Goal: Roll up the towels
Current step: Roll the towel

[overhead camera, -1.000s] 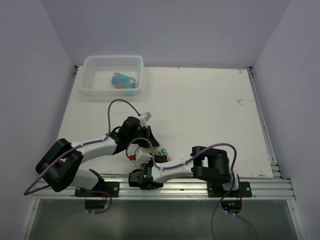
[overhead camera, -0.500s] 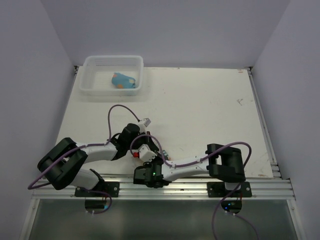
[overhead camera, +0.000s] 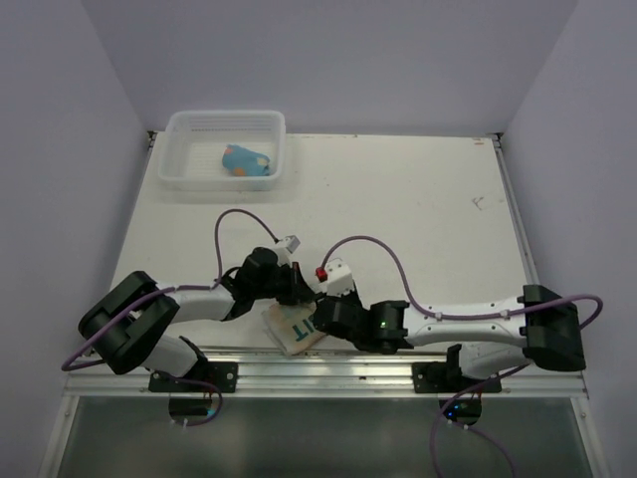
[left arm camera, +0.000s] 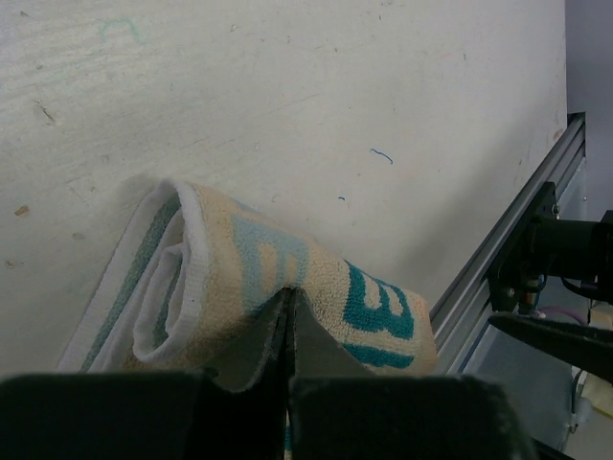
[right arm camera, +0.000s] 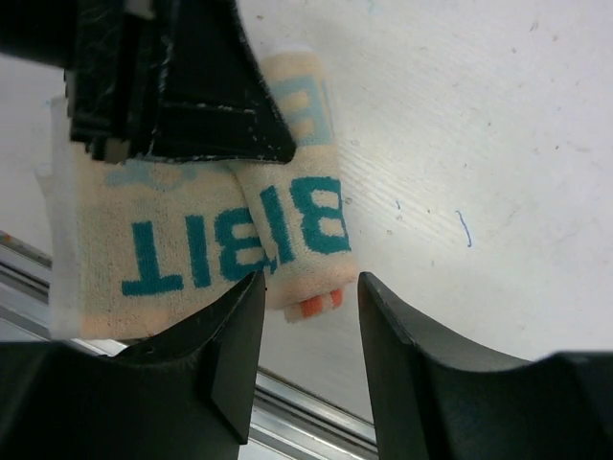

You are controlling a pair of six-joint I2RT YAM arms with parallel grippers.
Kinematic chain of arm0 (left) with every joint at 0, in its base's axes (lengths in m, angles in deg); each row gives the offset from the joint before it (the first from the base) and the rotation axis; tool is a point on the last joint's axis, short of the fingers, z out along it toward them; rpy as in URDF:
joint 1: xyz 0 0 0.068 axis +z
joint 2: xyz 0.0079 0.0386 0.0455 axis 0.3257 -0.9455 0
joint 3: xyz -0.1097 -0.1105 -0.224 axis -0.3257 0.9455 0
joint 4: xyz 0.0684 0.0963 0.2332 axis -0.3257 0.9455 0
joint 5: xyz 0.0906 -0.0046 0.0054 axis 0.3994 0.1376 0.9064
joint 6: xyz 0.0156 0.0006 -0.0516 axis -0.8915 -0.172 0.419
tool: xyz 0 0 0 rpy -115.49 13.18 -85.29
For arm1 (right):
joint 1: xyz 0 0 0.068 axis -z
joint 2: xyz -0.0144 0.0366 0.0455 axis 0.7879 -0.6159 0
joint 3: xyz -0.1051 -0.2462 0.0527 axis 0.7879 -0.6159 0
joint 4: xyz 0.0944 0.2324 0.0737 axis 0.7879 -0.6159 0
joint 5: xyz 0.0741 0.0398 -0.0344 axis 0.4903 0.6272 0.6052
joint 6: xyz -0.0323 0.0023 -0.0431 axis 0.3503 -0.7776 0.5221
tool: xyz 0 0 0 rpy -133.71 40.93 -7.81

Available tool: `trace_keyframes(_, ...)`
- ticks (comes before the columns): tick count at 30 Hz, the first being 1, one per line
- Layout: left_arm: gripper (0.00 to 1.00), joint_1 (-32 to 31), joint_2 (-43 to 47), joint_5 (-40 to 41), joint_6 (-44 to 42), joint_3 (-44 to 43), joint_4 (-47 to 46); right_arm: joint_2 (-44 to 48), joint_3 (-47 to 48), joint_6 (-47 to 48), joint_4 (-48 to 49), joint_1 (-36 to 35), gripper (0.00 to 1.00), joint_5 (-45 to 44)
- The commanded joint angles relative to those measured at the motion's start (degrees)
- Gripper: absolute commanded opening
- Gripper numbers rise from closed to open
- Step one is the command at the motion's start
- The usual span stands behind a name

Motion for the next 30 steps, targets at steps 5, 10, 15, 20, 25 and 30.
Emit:
trace_keyframes(5, 0.00, -0.3, -0.9, 3.3, -0.6, 3.4, 3.7, 11.3, -13.9, -9.9, 22.4, 12.7, 0.54, 26.3)
trace_keyframes(10, 0.00, -0.3, -0.7, 3.3, 0.3, 4.5, 2.6, 10.4, -17.9, -15.0, 26.4, 15.7, 0.55, 28.9)
trace_keyframes(15, 0.00, -0.3, 0.4, 3.1, 0.8, 5.4, 2.3, 7.2, -22.0, -17.0, 30.6, 17.2, 0.55, 31.5)
trace_keyframes(20, 0.00, -0.3, 0.7, 3.2, 1.2, 6.5, 1.5, 5.3, -23.0, -16.8, 30.9, 17.2, 0.55, 30.6)
trace_keyframes(25, 0.00, -0.3, 0.6, 3.2, 1.2, 6.9, 1.3, 5.7, -22.4, -14.6, 29.2, 17.2, 0.55, 29.9)
trace_keyframes(30, 0.00, -0.3, 0.4, 3.4, 1.2, 7.0, 1.3, 12.0, -22.0, -10.5, 27.2, 17.3, 0.61, 31.9)
